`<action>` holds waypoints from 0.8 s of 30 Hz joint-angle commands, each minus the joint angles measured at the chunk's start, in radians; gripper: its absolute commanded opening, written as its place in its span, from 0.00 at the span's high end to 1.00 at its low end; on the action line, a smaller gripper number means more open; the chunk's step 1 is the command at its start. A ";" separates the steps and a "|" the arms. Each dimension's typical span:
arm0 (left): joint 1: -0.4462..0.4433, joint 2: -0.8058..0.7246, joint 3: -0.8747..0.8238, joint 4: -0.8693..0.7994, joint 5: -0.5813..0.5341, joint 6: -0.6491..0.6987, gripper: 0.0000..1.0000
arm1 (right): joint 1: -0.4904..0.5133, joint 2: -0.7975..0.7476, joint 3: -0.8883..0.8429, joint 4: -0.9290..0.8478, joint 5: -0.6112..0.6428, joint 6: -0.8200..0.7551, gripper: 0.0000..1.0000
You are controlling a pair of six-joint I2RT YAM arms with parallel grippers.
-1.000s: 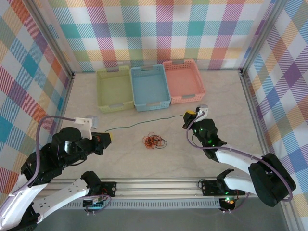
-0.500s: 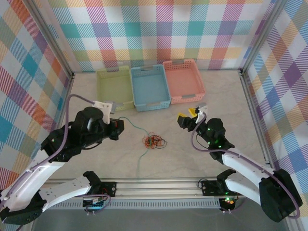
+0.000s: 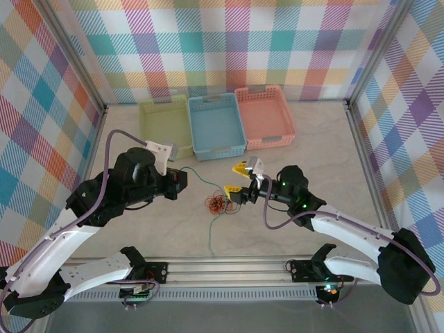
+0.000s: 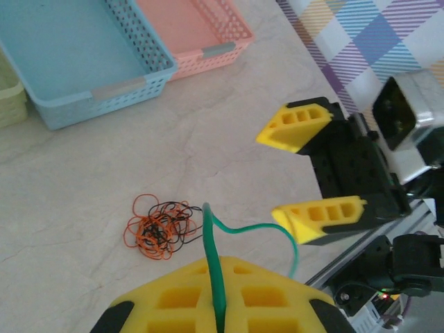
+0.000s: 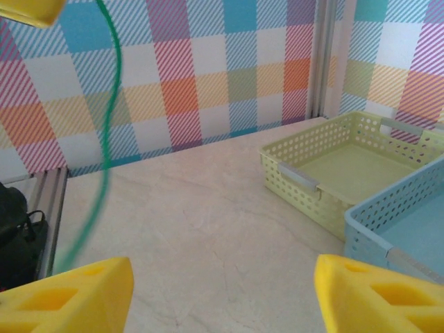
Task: Untangle the cables
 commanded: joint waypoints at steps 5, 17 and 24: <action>0.005 -0.012 -0.009 0.047 0.046 0.007 1.00 | 0.007 0.078 0.098 -0.060 -0.036 -0.025 0.41; 0.005 -0.025 -0.029 0.035 -0.074 -0.003 1.00 | -0.038 0.037 0.120 -0.215 0.337 0.088 0.33; 0.005 -0.003 -0.034 0.037 -0.090 0.007 1.00 | -0.041 -0.080 0.103 -0.233 0.130 0.129 0.21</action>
